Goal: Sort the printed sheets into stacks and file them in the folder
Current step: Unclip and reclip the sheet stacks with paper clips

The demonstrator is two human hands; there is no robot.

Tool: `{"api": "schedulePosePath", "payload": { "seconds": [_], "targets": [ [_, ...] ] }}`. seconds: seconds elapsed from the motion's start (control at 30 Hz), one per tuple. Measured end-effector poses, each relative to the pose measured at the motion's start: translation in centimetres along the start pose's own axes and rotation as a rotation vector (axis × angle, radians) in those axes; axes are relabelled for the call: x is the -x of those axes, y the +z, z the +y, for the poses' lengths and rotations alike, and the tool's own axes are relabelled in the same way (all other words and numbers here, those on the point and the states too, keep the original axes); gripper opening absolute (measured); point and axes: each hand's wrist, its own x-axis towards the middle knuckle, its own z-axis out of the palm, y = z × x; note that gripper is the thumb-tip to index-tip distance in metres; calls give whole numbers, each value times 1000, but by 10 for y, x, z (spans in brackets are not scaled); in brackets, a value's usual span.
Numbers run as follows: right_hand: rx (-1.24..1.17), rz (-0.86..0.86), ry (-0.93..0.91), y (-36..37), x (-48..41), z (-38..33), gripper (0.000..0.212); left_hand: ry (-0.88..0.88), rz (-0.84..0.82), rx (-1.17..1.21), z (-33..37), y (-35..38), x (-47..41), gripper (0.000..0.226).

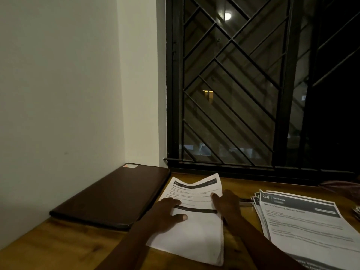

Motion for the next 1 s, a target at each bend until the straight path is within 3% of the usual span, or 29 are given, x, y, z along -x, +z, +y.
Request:
{"api": "schedulePosePath", "payload": {
  "seconds": [0.33,0.43,0.5,0.57,0.73,1.0],
  "targets": [
    [154,-1,-240,-12,15,10,22,12,41,32,-4,-2,-7,64],
    [208,34,-271,-28,12,2,7,16,112,61,5,-6,-10,62],
    [181,67,-260,-48,8,-4,28,43,171,86,12,-9,-12,55],
    [149,78,-225,-68,6,-4,31,19,232,104,14,-11,-15,52],
    [262,-181,-101,-75,10,20,9,-112,248,114,11,-6,-21,47],
    [117,-281,-154,-42,14,23,27,-189,268,192,9,-11,-23,44]
  ]
}}
